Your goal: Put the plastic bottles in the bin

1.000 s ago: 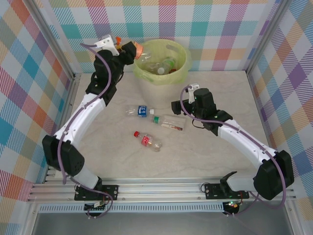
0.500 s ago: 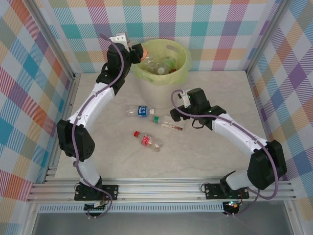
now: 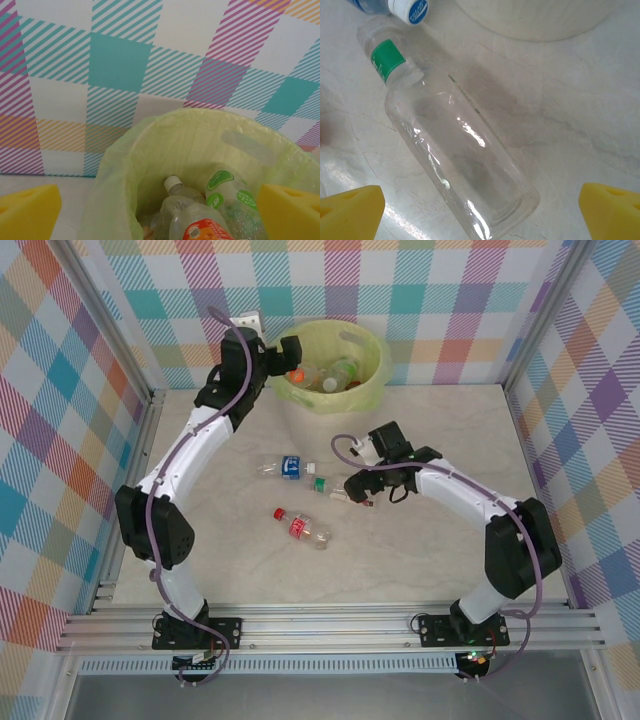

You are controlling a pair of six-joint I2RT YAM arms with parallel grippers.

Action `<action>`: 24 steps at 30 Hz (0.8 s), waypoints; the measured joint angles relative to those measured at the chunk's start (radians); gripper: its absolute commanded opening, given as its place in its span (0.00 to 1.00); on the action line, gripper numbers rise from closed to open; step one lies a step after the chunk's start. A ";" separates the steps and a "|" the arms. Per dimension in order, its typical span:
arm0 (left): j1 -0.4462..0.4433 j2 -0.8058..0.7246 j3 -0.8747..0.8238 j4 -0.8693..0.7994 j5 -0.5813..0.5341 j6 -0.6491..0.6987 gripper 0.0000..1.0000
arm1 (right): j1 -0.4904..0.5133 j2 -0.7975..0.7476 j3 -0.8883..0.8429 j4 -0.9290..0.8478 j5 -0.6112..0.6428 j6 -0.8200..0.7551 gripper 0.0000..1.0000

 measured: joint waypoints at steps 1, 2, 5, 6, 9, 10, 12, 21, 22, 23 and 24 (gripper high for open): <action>0.000 -0.006 0.000 -0.007 0.004 -0.004 1.00 | 0.000 0.008 0.001 -0.003 -0.005 -0.004 1.00; 0.000 -0.014 0.000 -0.018 0.009 -0.010 1.00 | 0.000 0.016 0.001 -0.007 -0.010 -0.011 1.00; 0.000 -0.039 0.000 -0.039 0.018 -0.024 1.00 | 0.000 0.039 0.003 -0.013 -0.019 -0.032 1.00; 0.000 -0.050 -0.002 -0.047 0.021 -0.032 1.00 | 0.000 0.047 0.004 -0.014 -0.023 -0.043 1.00; 0.000 -0.079 -0.013 -0.060 0.033 -0.055 1.00 | 0.000 0.081 0.009 -0.019 -0.029 -0.074 1.00; 0.000 -0.090 -0.019 -0.064 0.038 -0.063 1.00 | 0.000 0.095 0.012 -0.019 -0.029 -0.084 1.00; 0.000 -0.114 -0.043 -0.066 0.045 -0.076 1.00 | 0.000 0.131 0.023 -0.019 -0.021 -0.110 1.00; 0.000 -0.257 -0.245 -0.067 0.040 -0.127 1.00 | 0.003 0.291 0.099 -0.027 -0.007 -0.230 1.00; 0.000 -0.271 -0.264 -0.066 0.037 -0.130 1.00 | 0.003 0.299 0.101 -0.027 -0.014 -0.239 0.99; 0.000 -0.288 -0.288 -0.065 0.032 -0.135 1.00 | 0.003 0.305 0.102 -0.027 -0.023 -0.249 0.99; 0.000 -0.306 -0.312 -0.065 0.025 -0.144 1.00 | 0.003 0.307 0.103 -0.029 -0.031 -0.259 0.98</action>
